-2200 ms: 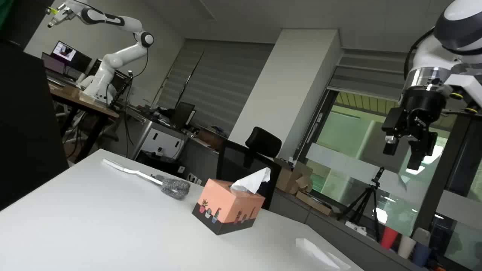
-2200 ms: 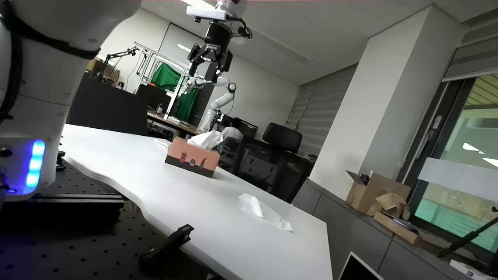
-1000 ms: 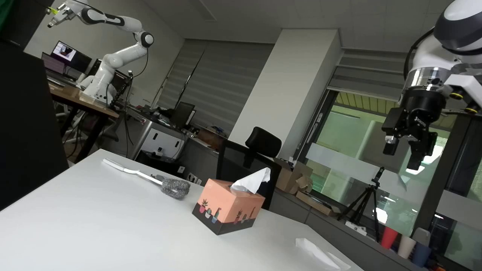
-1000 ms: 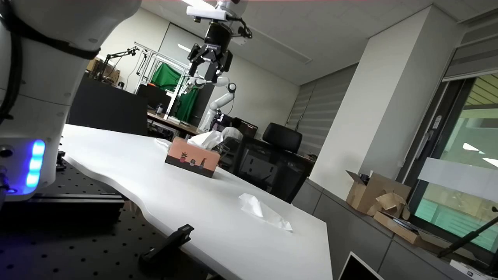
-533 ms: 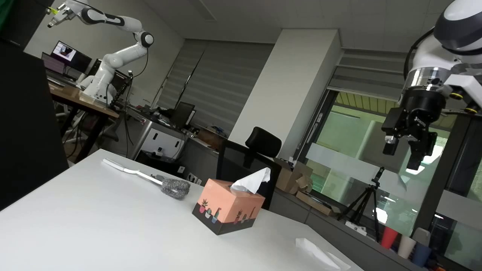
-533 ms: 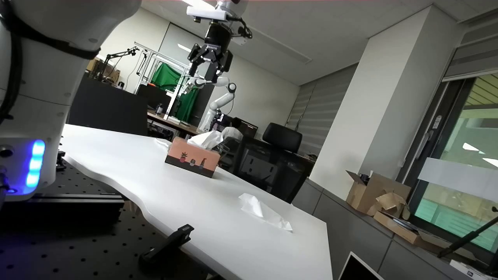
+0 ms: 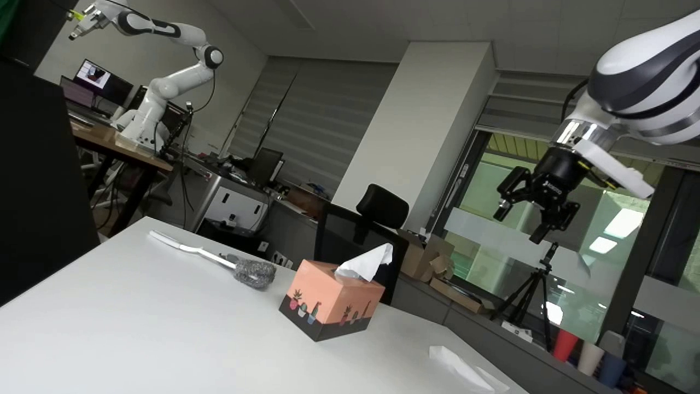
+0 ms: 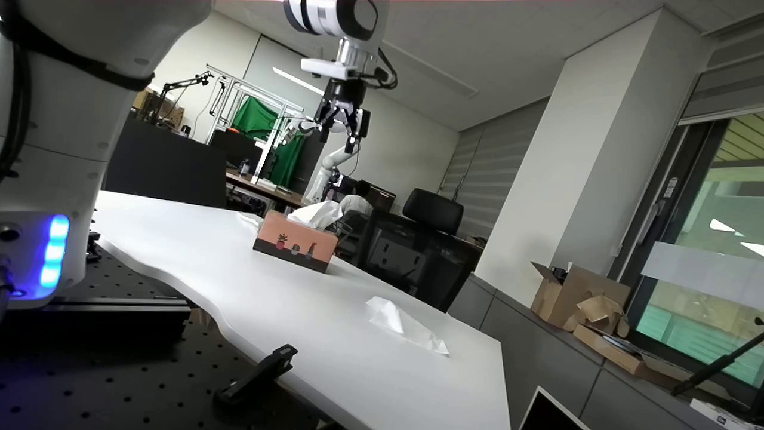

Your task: Take a tissue from the box and place it on the table

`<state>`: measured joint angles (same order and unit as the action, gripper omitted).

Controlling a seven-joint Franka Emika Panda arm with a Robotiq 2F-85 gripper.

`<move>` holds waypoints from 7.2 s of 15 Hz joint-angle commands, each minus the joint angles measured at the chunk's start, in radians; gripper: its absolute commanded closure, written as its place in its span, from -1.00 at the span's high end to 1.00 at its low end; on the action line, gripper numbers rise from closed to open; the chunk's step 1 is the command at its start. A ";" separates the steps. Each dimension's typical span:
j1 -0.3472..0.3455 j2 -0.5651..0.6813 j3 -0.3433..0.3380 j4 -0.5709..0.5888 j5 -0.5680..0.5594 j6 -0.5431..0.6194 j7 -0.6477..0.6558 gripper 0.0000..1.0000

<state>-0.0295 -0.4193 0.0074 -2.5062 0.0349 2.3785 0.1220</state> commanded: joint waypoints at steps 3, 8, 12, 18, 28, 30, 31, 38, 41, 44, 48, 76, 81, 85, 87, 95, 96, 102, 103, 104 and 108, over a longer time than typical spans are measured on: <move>-0.007 0.222 0.057 0.083 0.075 0.282 0.247 1.00; 0.002 0.291 0.076 0.083 0.039 0.394 0.315 1.00; 0.002 0.332 0.075 0.116 0.036 0.399 0.332 1.00; 0.000 0.332 0.075 0.120 0.035 0.399 0.334 1.00; -0.019 0.426 0.059 0.189 -0.027 0.471 0.363 1.00; -0.029 0.496 0.061 0.238 0.001 0.528 0.338 1.00; -0.029 0.533 0.061 0.260 0.029 0.577 0.336 1.00; 0.015 0.781 0.087 0.482 0.283 0.691 0.303 1.00; 0.033 0.844 0.093 0.567 0.314 0.634 0.303 1.00; 0.068 0.882 0.056 0.638 0.304 0.503 0.330 1.00; 0.100 0.924 0.019 0.739 0.287 0.256 0.370 1.00; 0.107 0.822 -0.053 0.911 0.182 -0.059 0.363 -1.00; 0.088 0.750 -0.138 0.894 0.043 -0.008 0.409 -1.00; 0.053 0.791 -0.238 0.914 -0.128 0.003 0.467 -1.00; 0.028 0.832 -0.286 0.934 -0.205 -0.039 0.480 -1.00; -0.079 1.092 -0.370 1.096 -0.348 -0.293 0.384 -1.00; -0.087 1.131 -0.369 1.134 -0.358 -0.346 0.362 -1.00; -0.079 1.358 -0.355 1.365 -0.391 -0.449 0.380 -1.00; -0.079 1.389 -0.343 1.402 -0.368 -0.424 0.400 -1.00; -0.074 1.420 -0.341 1.436 -0.362 -0.398 0.421 -1.00; -0.046 1.507 -0.325 1.529 -0.325 -0.289 0.491 -1.00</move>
<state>-0.0831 1.0124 -0.3219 -1.0945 -0.3224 2.0608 0.5560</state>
